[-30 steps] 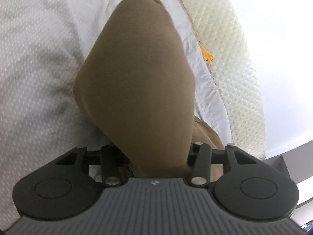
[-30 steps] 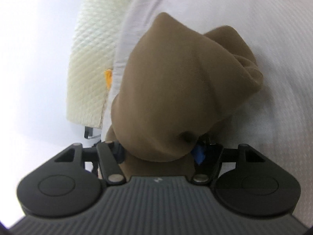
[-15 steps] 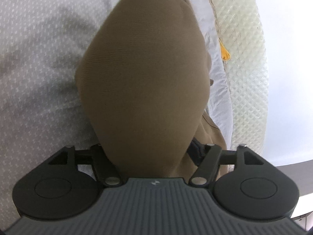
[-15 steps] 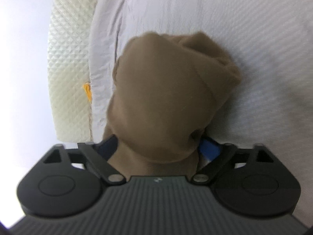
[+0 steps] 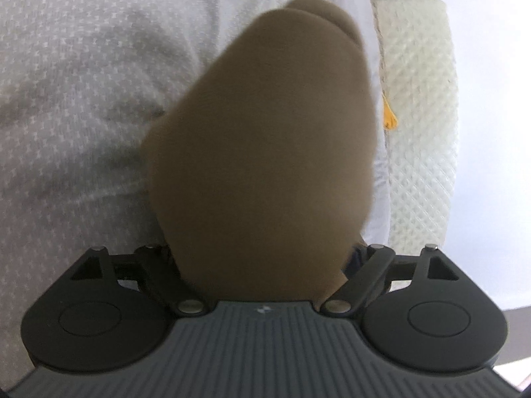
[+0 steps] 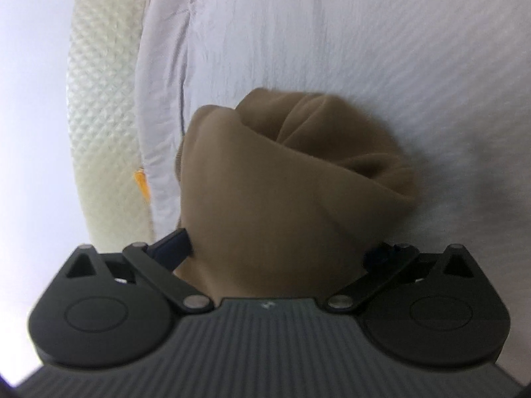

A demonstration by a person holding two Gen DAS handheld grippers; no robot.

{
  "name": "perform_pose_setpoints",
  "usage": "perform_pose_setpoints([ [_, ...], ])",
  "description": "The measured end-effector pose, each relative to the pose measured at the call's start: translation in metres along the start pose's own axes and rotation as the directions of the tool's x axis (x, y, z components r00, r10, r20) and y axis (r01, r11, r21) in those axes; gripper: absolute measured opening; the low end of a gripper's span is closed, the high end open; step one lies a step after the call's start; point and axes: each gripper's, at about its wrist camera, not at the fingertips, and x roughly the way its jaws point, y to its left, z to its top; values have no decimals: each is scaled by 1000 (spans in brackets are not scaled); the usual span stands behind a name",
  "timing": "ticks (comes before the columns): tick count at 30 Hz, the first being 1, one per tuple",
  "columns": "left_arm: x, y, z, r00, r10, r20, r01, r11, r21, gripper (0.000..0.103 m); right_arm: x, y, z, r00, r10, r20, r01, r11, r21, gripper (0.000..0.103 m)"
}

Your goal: Fold large clothes

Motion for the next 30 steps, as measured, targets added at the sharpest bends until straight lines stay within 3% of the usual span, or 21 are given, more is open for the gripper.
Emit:
perform_pose_setpoints([
  [3,6,2,4,1000,7,16,-7,1000,7,85,11,-2,3,1000,9,-17,-8,1000,4,103],
  [5,8,-6,2,998,52,30,-54,996,74,71,17,-3,12,999,20,-33,-20,1000,-13,103],
  [8,5,-16,-2,997,61,56,-69,985,157,58,20,9,14,997,53,-50,-58,992,-108,102],
  [14,1,-31,2,996,35,80,-55,962,269,43,11,36,14,976,206,-70,-218,933,-287,81],
  [20,-6,-49,4,994,-8,108,-35,919,393,35,2,56,8,950,290,-112,-310,860,-404,67],
  [30,-15,-61,9,989,-82,121,19,893,449,31,-14,88,2,922,353,-162,-384,771,-508,60],
])
